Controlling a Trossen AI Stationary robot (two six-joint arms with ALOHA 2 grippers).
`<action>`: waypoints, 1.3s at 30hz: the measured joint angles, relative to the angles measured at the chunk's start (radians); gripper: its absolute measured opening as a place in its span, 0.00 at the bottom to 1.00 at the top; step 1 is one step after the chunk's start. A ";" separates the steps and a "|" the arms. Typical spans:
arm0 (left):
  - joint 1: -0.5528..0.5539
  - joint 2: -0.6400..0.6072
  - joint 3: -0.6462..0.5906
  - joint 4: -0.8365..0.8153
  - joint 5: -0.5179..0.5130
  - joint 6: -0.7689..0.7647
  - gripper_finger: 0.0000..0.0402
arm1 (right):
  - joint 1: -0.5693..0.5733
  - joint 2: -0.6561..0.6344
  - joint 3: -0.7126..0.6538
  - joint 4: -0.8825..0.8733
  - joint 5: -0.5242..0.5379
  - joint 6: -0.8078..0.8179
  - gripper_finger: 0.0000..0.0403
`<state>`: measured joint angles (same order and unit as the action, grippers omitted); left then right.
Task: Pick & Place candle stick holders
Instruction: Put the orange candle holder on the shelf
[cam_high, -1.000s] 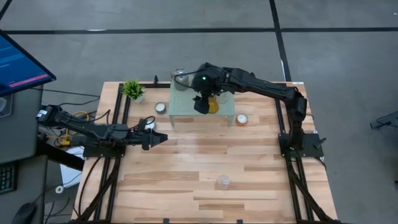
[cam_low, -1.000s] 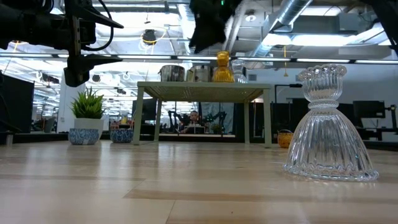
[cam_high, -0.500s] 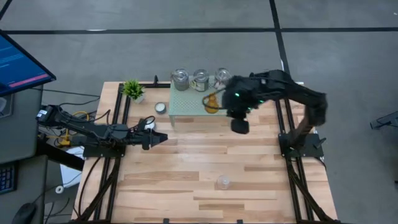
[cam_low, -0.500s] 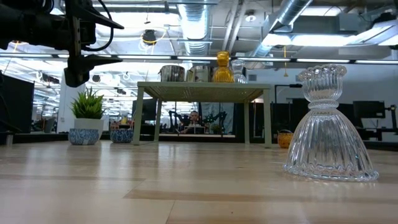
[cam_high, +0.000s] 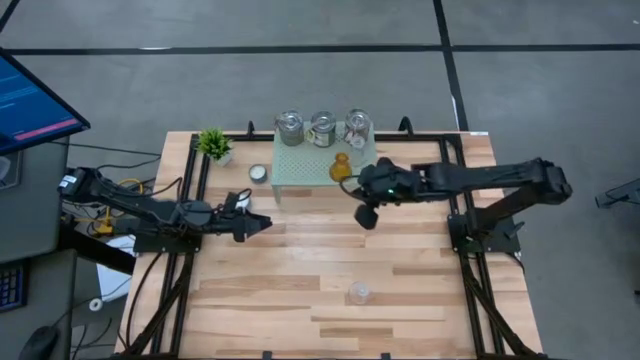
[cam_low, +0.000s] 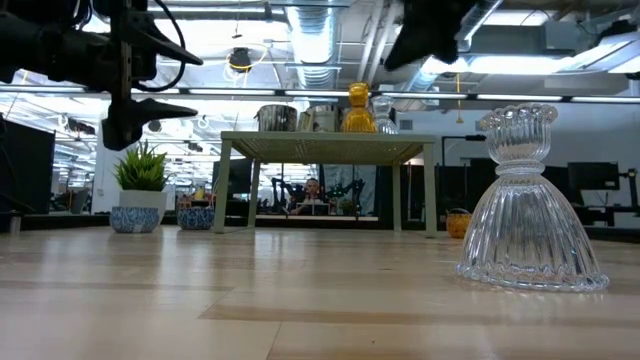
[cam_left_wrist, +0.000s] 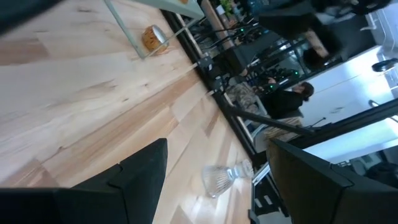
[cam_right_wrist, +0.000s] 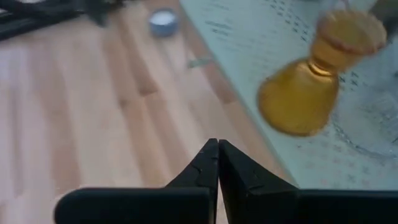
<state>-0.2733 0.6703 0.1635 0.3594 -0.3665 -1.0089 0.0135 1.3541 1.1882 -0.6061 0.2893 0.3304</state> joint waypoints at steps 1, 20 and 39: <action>0.000 0.001 0.000 0.000 0.000 -0.005 0.69 | -0.013 0.012 -0.013 0.016 0.001 0.001 0.00; 0.000 -0.001 0.000 0.006 0.000 -0.020 0.69 | -0.184 0.219 0.087 0.088 -0.056 -0.202 0.00; 0.000 -0.193 0.000 0.080 0.157 0.099 0.41 | -0.202 0.260 0.352 0.020 -0.132 -0.307 0.00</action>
<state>-0.2735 0.4772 0.1635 0.4394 -0.2091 -0.9098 -0.1887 1.6141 1.5402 -0.5857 0.1575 0.0239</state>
